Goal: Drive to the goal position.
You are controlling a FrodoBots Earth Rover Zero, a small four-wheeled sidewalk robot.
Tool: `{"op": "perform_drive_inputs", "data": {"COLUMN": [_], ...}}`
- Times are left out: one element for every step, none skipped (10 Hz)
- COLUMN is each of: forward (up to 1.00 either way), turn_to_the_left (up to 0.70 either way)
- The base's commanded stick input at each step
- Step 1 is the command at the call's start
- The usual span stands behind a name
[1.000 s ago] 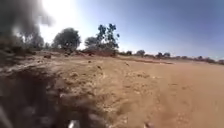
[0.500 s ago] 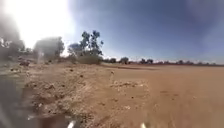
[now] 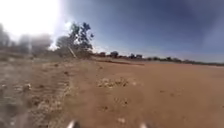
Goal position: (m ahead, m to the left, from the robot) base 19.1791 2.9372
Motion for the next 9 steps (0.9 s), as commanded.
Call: {"op": "perform_drive_inputs", "data": {"forward": [0.7,0.7,0.7,0.7,0.7,0.7,0.7,0.7,0.7], "turn_to_the_left": [0.0,0.0,0.0,0.0,0.0,0.0,0.0,0.16,0.27]}}
